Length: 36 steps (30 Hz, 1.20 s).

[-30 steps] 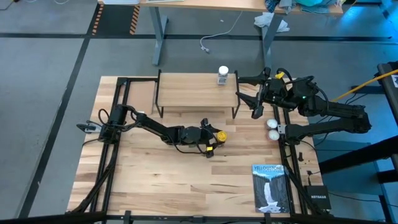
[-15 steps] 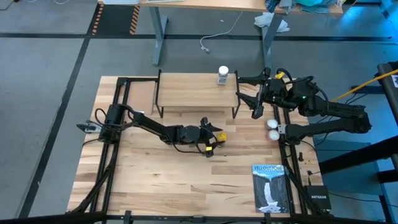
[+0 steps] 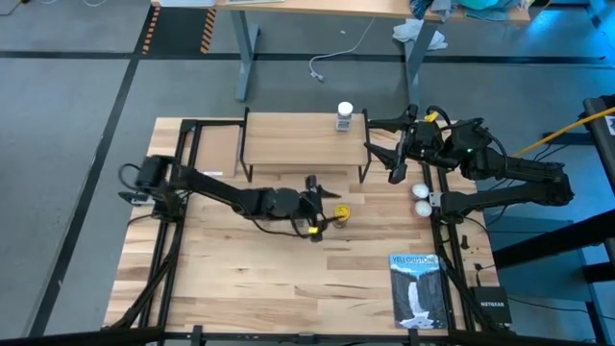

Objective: Shelf spices
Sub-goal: Remove the white seasoning bottle from the shelf

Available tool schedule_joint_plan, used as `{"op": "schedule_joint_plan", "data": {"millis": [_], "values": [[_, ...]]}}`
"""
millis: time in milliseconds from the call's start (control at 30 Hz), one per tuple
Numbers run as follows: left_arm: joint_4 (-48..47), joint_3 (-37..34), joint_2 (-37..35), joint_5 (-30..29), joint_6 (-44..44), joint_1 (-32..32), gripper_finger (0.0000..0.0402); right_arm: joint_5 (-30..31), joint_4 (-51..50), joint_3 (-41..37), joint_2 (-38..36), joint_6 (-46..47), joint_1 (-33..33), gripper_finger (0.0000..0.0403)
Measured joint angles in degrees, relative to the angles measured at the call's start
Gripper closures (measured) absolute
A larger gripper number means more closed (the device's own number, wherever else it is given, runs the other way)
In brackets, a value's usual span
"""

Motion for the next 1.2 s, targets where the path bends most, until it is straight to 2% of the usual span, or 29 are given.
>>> {"op": "schedule_joint_plan", "data": {"millis": [200,400,633,767,900,1100,1200], "values": [[-15.29,-0.02,-13.77,-6.66,5.35,0.59,0.0144,-1.07,-1.03,0.02,0.37,-2.14,-0.01,0.0126],[-27.40,-0.02,-25.44,-13.95,10.25,0.63,0.0144,-1.03,-0.52,0.02,3.86,-5.59,-0.04,0.0126],[-37.40,-0.04,-35.98,-17.05,10.11,0.66,0.0144,4.71,3.13,0.02,10.90,-8.95,-0.15,0.0125],[-45.16,-0.04,-40.05,-18.35,4.28,0.63,0.0144,9.13,3.89,0.02,12.90,-8.86,-2.16,0.0115],[-53.72,-0.07,-42.57,-19.53,-2.38,0.66,0.0144,10.72,3.03,0.02,13.22,-7.02,-5.28,0.0084],[-59.07,-0.07,-43.09,-19.54,-7.28,-0.82,0.0144,7.65,2.66,0.02,13.18,-7.07,-10.54,0.0015],[-58.96,-0.95,-43.13,-20.00,-7.25,-1.49,0.0144,4.67,-0.36,0.02,13.18,-6.23,-14.41,0.0009]]}}
